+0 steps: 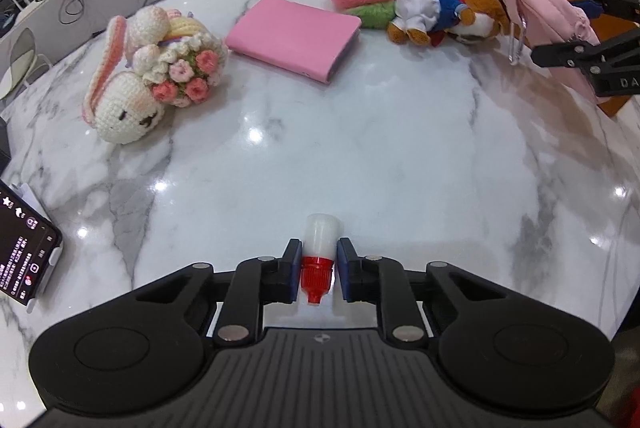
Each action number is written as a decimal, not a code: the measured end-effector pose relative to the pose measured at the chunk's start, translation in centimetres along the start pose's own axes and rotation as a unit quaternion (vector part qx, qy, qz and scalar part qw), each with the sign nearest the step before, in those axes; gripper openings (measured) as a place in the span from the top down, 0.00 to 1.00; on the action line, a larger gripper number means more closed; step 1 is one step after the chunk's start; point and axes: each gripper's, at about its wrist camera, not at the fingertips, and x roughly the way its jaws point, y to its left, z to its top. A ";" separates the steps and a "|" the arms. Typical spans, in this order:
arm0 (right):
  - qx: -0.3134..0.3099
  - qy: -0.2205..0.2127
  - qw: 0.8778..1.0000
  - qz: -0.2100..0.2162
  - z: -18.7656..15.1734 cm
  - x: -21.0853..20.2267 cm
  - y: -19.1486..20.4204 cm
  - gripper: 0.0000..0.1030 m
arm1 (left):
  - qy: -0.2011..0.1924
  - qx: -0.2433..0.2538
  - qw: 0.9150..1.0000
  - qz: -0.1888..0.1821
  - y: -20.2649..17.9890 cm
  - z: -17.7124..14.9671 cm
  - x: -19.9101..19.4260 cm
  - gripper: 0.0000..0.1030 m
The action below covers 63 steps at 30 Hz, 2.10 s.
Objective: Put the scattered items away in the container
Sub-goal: 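Lower the left tool onto the red-capped white bottle and close it, then carry the bottle with the left tool while the right tool carries the backpack to the box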
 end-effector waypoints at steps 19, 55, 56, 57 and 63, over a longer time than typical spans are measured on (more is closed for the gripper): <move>0.029 -0.027 0.999 0.027 1.2 -2.2 -1.3 0.36 | -0.047 0.004 0.999 -0.007 -3.1 3.8 -2.2 0.79; 0.168 -0.121 0.977 0.048 1.0 -7.9 -10.6 0.39 | -0.169 0.028 0.982 -0.079 -13.9 15.4 -5.6 0.79; 0.176 -0.129 0.975 0.051 0.9 -8.3 -11.0 0.40 | -0.172 0.030 0.981 -0.079 -14.1 15.5 -5.7 0.79; 0.183 -0.136 0.972 0.054 0.9 -8.7 -11.4 0.40 | -0.173 0.032 0.981 -0.080 -14.4 15.6 -5.8 0.79; 0.212 -0.162 0.963 0.037 0.4 -10.1 -13.2 0.40 | -0.176 0.042 0.980 -0.085 -16.0 16.4 -5.6 0.79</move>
